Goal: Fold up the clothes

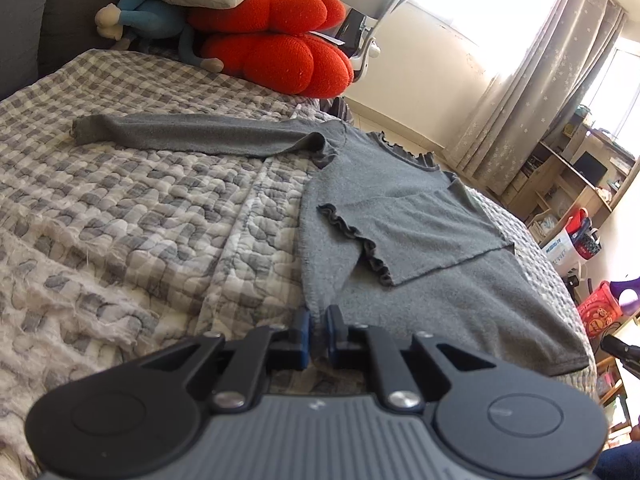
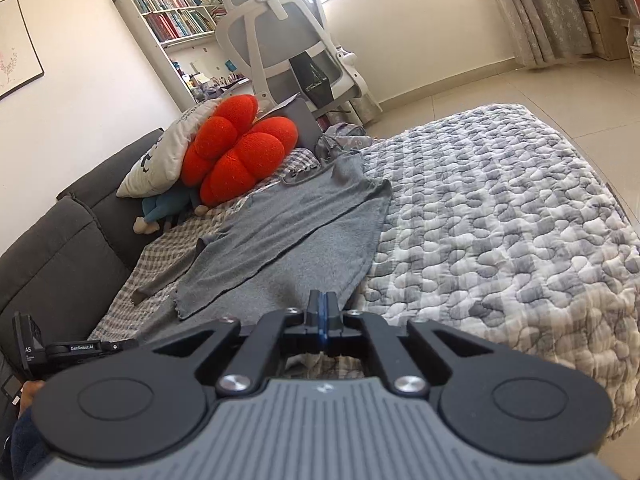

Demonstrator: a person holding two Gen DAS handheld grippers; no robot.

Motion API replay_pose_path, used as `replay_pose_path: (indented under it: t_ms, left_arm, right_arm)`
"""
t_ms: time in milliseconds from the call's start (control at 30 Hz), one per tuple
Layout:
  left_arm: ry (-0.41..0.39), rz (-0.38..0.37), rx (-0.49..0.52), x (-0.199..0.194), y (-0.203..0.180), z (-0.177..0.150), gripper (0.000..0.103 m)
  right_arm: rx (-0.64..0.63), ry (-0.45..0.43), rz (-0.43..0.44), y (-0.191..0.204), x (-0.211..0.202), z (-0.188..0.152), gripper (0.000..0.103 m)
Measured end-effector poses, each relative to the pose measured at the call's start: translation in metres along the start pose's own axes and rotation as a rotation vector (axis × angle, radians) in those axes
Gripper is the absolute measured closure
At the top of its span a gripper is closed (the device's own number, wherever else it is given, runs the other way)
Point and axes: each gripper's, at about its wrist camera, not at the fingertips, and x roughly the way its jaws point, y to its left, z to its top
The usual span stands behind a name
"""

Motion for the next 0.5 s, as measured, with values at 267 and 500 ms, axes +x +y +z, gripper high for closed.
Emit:
replay_pose_path:
  t_ms: [267, 500]
  left_arm:
    - [0.03, 0.016, -0.003, 0.009, 0.011, -0.006, 0.093]
    - [0.034, 0.018, -0.001, 0.01, 0.01, -0.006, 0.093]
  right_arm:
    - [0.062, 0.092, 0.04, -0.019, 0.018, -0.029, 0.087]
    - [0.167, 0.075, 0.104, -0.025, 0.027, -0.035, 0.049]
